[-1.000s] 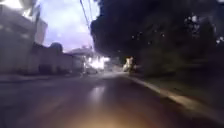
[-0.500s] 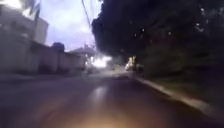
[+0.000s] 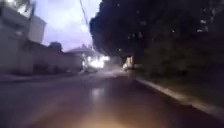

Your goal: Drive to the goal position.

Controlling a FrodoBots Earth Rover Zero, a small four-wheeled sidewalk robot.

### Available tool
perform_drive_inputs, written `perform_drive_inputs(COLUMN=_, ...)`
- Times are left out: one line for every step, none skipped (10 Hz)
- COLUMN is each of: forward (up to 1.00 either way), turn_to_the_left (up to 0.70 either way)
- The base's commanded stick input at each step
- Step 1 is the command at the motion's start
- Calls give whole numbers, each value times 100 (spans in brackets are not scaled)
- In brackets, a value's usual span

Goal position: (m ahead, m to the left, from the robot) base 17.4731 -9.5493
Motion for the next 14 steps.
perform_drive_inputs(forward=70, turn_to_the_left=-4)
perform_drive_inputs(forward=70, turn_to_the_left=-29)
perform_drive_inputs(forward=70, turn_to_the_left=-35)
perform_drive_inputs(forward=70, turn_to_the_left=-27)
perform_drive_inputs(forward=70, turn_to_the_left=-1)
perform_drive_inputs(forward=70, turn_to_the_left=0)
perform_drive_inputs(forward=70, turn_to_the_left=0)
perform_drive_inputs(forward=70, turn_to_the_left=0)
perform_drive_inputs(forward=70, turn_to_the_left=0)
perform_drive_inputs(forward=70, turn_to_the_left=0)
perform_drive_inputs(forward=70, turn_to_the_left=0)
perform_drive_inputs(forward=70, turn_to_the_left=0)
perform_drive_inputs(forward=70, turn_to_the_left=0)
perform_drive_inputs(forward=70, turn_to_the_left=-16)
